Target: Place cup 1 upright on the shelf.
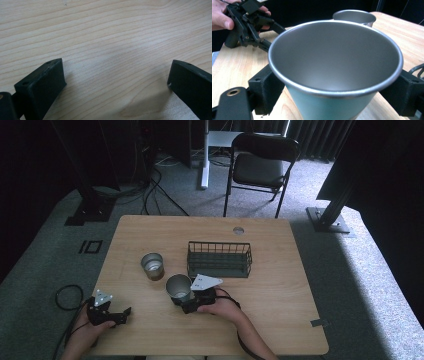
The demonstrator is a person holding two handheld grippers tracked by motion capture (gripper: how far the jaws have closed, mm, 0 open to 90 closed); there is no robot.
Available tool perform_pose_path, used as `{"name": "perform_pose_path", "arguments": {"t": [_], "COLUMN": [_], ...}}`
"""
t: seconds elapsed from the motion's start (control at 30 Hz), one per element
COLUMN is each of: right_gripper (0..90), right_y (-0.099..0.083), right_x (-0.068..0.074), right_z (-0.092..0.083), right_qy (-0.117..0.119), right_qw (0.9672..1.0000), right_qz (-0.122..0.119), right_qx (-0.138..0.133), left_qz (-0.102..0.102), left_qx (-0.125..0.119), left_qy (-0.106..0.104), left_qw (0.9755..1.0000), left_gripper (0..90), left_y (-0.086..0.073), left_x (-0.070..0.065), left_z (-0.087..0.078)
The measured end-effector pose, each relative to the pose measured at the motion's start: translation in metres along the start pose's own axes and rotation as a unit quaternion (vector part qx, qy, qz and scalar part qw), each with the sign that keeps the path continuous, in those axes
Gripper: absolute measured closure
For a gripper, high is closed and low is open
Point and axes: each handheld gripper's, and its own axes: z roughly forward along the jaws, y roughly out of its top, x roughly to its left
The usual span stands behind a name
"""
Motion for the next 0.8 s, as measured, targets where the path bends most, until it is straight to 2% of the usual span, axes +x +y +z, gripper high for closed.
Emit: {"name": "perform_pose_path", "arguments": {"t": [0.37,0.47,0.63,0.8], "right_gripper": [12.6,13.1,13.5,13.5], "right_y": [-0.0019,-0.0009,0.0013,0.0064], "right_x": [-0.0009,-0.0002,-0.0002,0.0006], "right_z": [0.0028,0.0035,0.0050,0.0011], "right_qy": [0.000,-0.007,-0.022,-0.014], "right_qw": [0.9998,0.9998,0.9997,0.9996], "right_qz": [0.009,0.013,0.004,0.015], "right_qx": [-0.018,-0.015,-0.013,-0.021], "left_qz": [0.000,0.000,0.000,0.000], "left_qx": [0.000,0.000,0.000,0.000], "left_qy": [0.000,0.000,0.000,0.000], "left_qw": [1.0000,1.0000,1.0000,1.0000], "left_gripper": [1.7,1.7,1.7,1.7], "left_y": [0.0000,0.0000,0.0000,0.0000], "left_x": [0.0000,0.0000,0.0000,0.0000], "left_z": [0.0000,0.0000,0.0000,0.0000]}}
